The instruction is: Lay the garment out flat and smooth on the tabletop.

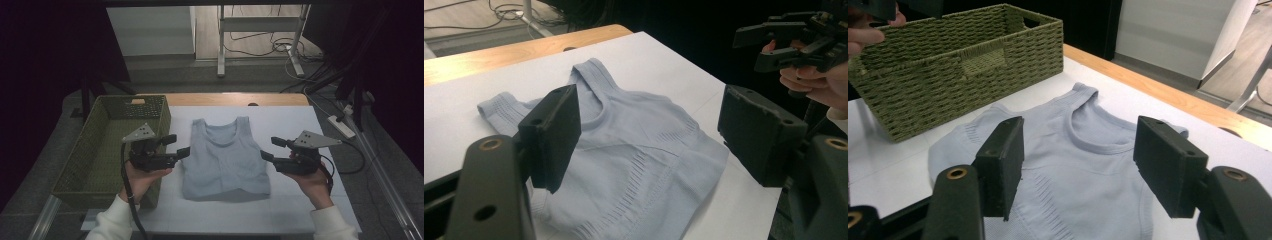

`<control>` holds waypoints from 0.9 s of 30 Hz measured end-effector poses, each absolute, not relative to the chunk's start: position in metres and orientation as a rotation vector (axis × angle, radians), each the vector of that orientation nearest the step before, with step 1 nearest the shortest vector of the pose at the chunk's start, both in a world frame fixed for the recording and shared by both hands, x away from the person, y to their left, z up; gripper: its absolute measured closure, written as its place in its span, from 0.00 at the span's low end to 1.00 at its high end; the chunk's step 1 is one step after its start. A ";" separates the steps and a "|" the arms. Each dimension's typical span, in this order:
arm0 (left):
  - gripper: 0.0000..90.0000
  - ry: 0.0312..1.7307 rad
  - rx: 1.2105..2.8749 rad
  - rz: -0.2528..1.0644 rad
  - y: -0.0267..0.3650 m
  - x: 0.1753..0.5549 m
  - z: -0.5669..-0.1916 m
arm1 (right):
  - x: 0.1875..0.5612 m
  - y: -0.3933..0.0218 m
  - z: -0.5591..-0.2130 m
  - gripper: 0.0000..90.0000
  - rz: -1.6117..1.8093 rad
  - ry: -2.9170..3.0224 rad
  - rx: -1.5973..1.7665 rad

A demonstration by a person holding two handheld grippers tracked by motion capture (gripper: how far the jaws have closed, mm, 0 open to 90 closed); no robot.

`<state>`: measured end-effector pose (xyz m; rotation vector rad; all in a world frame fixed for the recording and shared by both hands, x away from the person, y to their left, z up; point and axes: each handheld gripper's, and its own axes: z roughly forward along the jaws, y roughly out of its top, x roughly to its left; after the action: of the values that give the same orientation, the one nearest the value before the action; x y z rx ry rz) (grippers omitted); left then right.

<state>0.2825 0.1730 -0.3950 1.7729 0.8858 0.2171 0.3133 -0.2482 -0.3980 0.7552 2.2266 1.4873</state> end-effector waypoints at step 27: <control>0.30 0.866 1.777 0.254 0.173 0.277 -0.395 | 0.312 -0.216 -0.426 0.36 1.377 2.352 0.730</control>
<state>0.2767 0.1732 -0.3947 1.7773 0.8656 0.2539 0.3124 -0.2162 -0.4262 0.7296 2.3524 1.3772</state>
